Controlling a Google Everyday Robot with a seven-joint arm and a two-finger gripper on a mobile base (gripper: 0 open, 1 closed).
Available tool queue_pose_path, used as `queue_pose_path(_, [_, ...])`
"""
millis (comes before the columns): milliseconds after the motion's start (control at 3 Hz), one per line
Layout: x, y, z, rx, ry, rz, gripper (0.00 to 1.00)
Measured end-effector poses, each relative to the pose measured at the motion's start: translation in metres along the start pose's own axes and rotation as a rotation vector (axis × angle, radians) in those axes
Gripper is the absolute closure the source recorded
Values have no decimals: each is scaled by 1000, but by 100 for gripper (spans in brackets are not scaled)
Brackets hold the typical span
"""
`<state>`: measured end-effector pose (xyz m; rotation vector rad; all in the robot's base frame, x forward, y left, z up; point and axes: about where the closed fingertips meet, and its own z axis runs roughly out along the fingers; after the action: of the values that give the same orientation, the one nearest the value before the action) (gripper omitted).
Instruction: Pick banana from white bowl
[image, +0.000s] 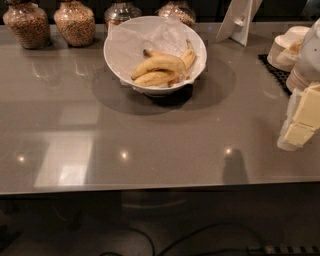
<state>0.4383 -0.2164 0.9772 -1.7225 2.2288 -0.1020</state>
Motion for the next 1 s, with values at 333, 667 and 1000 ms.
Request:
queue_pose_path(333, [0, 0, 0, 0, 0, 0, 0])
queue_pose_path(667, [-4, -4, 0, 14, -22, 1, 0])
queue_pose_path(1000, [-23, -21, 10, 54, -114, -2, 0])
